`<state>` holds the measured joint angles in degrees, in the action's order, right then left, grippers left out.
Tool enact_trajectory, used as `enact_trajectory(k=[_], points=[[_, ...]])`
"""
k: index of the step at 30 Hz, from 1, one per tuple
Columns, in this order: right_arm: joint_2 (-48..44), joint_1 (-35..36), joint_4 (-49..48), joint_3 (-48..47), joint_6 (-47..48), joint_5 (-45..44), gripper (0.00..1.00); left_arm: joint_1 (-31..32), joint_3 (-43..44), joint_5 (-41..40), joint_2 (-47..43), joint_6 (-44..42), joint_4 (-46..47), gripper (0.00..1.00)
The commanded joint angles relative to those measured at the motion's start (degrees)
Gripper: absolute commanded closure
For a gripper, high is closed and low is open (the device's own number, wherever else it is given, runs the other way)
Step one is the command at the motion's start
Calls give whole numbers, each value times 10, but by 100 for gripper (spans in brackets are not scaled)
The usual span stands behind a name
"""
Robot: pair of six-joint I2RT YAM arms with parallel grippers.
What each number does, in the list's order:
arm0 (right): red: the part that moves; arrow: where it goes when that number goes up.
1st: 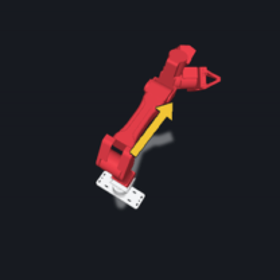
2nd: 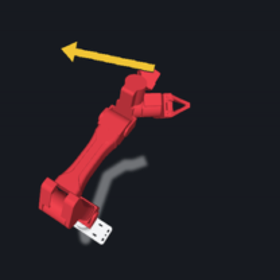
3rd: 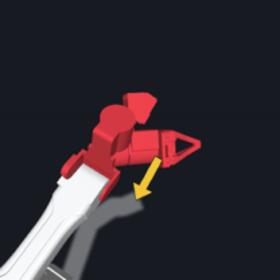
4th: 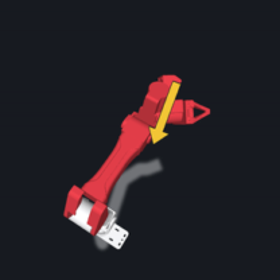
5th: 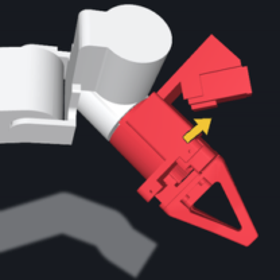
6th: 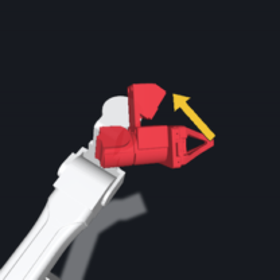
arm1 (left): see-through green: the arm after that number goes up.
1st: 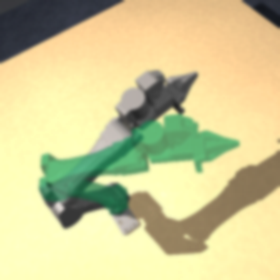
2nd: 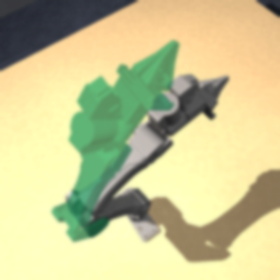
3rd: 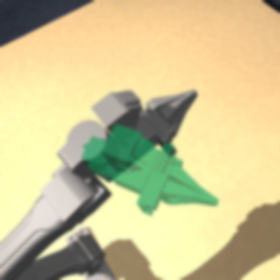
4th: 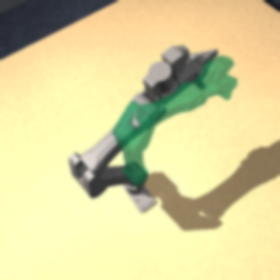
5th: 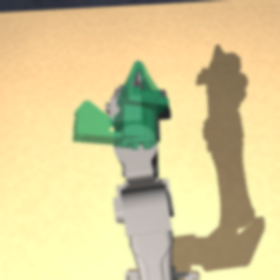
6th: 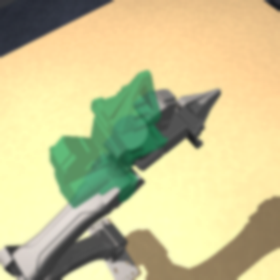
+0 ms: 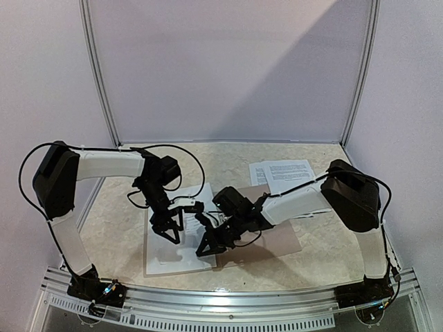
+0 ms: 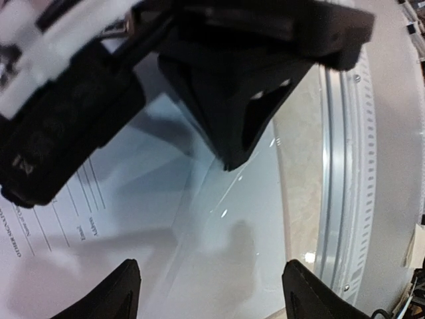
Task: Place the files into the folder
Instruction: Insert the folder to form pockets on the folder.
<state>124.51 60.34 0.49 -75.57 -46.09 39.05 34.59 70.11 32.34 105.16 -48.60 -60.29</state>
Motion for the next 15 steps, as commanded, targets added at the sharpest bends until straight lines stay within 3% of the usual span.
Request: enact_trajectory(k=[1,10,15], points=[[-38,1,-63,20,39,-30,100,-2,25,84,3,-66,-32,25],[-77,2,-168,57,33,-54,100,5,31,78,16,-102,-46,25],[-89,1,-175,55,35,-62,100,11,40,73,27,-99,-51,29]])
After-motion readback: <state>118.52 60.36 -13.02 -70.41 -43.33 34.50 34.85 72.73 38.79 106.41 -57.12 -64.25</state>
